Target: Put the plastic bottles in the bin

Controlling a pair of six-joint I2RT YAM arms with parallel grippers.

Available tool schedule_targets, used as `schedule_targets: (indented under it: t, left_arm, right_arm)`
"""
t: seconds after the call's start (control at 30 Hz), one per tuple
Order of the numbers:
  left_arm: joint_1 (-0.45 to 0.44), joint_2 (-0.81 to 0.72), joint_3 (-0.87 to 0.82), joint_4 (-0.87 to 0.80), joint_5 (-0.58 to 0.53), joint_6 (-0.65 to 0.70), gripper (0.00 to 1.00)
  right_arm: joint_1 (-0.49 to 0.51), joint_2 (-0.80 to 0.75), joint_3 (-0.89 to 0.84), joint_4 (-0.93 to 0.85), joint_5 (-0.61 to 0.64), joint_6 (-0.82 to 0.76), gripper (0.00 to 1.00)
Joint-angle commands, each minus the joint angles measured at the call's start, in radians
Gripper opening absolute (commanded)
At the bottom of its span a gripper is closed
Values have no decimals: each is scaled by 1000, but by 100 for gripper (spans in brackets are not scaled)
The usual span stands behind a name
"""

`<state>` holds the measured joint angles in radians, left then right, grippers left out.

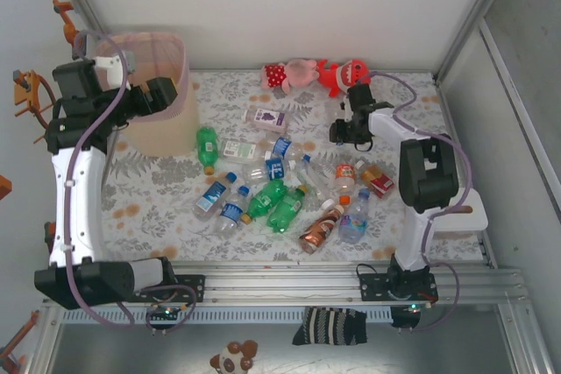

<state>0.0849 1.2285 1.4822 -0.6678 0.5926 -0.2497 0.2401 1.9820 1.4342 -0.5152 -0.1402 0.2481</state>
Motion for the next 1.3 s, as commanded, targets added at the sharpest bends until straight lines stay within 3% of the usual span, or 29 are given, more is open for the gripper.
schedule_targets:
  t: [0.0,0.47,0.87,1.1,1.27]
  left_arm:
    - [-5,-73,-78,92,100,-90,85]
    - [-20,-161,-205,152,91,-159,86]
    - [-27,-175,-241,182,75,-180,83]
    - [-34,-183,-258,189,74,-157,83]
    - [-45,-181,-262,188,81,-140,82]
  right_arm:
    - [5,27,41,28,-1,15,49]
    - [4,69,17,60,2,20,36]
    - [5,-58,-7,48,33,-11,27]
    - [5,-189,-31,34,64,-134,26]
    - [13,-282,-76,38,49,-324,22]
